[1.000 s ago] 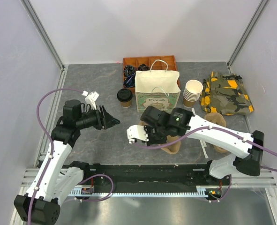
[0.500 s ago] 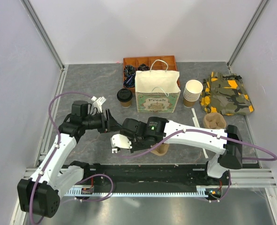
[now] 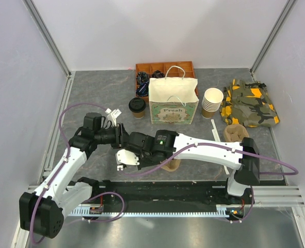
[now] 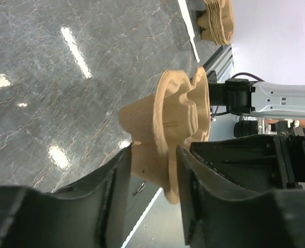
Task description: Pack the takeout coffee
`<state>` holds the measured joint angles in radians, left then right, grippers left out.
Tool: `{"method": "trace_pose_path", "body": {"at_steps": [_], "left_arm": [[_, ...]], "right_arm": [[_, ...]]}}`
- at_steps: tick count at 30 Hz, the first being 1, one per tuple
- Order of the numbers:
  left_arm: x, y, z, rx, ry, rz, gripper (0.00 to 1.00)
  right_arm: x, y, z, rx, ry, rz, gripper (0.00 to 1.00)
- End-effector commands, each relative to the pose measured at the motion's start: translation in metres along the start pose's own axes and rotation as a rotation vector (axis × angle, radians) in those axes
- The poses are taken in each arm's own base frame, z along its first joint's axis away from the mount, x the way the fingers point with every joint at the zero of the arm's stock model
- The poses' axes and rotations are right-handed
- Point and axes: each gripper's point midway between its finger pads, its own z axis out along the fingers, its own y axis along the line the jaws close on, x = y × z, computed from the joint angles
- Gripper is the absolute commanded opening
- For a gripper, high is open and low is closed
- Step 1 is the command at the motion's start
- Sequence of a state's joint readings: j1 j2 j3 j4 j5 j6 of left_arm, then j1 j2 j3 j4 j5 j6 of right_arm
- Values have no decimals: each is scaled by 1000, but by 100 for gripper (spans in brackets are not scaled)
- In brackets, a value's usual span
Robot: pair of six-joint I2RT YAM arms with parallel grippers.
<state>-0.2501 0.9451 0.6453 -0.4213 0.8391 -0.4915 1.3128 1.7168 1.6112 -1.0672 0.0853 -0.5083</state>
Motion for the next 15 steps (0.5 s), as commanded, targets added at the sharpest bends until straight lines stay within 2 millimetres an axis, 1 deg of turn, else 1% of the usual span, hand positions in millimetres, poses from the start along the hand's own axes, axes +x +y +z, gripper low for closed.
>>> {"method": "trace_pose_path", "body": {"at_steps": [1, 2, 4, 5, 6, 7, 8, 9, 10, 11, 12, 13, 15], "left_arm": [[-2, -4, 5, 21, -8, -15, 39], [-2, -5, 5, 24, -7, -15, 33], [-1, -6, 5, 28, -3, -15, 25], [-1, -6, 5, 27, -2, -18, 18], [-1, -6, 4, 26, -1, -21, 14], [-1, -7, 3, 28, -2, -18, 11], [-1, -7, 2, 23, -1, -20, 5], [-1, -8, 2, 21, -2, -14, 2], [-2, -8, 0, 20, -5, -6, 2], [-1, -11, -2, 26, -7, 6, 2], [0, -13, -3, 30, -2, 8, 2], [0, -14, -4, 35, -4, 13, 2], [2, -16, -7, 39, -7, 24, 2]], "right_arm": [[-14, -8, -10, 42, -32, 11, 0], [-15, -8, -11, 43, -34, 11, 0], [-14, -9, -11, 49, -33, 13, 0], [-14, -10, -12, 54, -29, 13, 0], [-13, -11, -13, 57, -24, 19, 0], [-14, -12, -15, 61, -23, 18, 8], [-13, -12, -19, 63, -22, 19, 16], [-13, -14, -24, 72, -29, 20, 25], [-14, -16, -29, 81, -40, 16, 36], [-14, -18, -40, 98, -65, 17, 41], [-12, -20, -46, 116, -69, 17, 46], [-11, -22, -51, 129, -76, 18, 59], [-9, -26, -67, 161, -99, 25, 68]]}}
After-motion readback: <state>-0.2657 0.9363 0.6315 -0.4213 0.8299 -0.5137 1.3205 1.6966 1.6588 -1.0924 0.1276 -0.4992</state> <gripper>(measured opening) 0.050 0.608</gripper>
